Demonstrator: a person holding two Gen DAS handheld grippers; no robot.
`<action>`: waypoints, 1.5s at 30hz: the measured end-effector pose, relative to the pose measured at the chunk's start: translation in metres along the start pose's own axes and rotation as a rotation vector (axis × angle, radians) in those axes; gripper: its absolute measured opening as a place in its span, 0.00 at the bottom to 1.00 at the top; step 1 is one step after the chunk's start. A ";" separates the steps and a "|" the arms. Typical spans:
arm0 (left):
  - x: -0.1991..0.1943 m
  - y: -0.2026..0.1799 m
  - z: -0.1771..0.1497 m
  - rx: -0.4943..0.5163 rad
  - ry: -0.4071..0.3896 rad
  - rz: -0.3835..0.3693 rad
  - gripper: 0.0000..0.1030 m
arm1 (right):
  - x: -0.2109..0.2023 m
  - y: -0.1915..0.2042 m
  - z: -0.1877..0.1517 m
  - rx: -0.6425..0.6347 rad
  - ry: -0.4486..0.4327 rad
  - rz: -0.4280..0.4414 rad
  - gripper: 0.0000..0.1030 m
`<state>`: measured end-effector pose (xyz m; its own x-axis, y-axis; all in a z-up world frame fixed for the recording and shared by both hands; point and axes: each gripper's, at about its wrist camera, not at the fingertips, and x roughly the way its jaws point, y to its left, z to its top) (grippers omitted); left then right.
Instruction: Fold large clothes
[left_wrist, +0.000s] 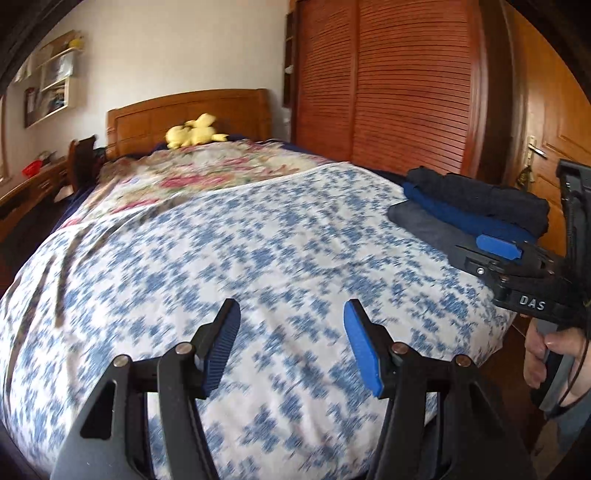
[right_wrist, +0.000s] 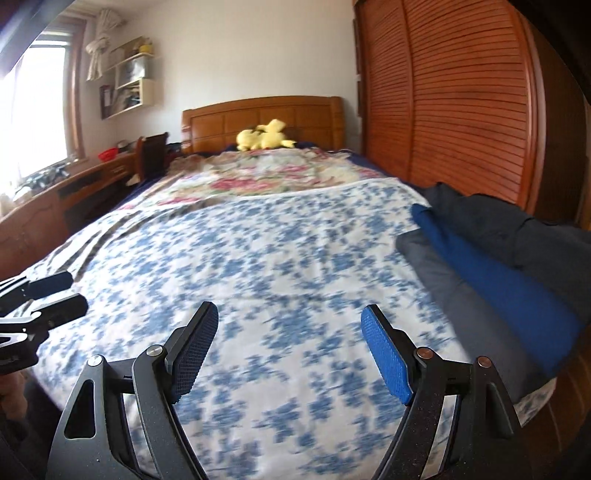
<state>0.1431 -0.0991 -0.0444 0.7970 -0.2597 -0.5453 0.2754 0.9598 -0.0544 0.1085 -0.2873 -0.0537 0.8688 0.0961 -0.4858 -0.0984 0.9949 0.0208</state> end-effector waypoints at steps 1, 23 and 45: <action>-0.005 0.005 -0.003 -0.008 -0.002 0.013 0.56 | -0.002 0.006 -0.001 0.002 -0.002 0.013 0.79; -0.121 0.078 -0.039 -0.142 -0.149 0.233 0.56 | -0.068 0.121 0.003 -0.060 -0.107 0.250 0.79; -0.124 0.079 -0.043 -0.151 -0.152 0.237 0.56 | -0.068 0.120 0.001 -0.060 -0.109 0.254 0.79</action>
<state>0.0428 0.0135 -0.0168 0.9036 -0.0287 -0.4274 -0.0015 0.9975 -0.0702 0.0379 -0.1748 -0.0174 0.8593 0.3479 -0.3750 -0.3454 0.9353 0.0762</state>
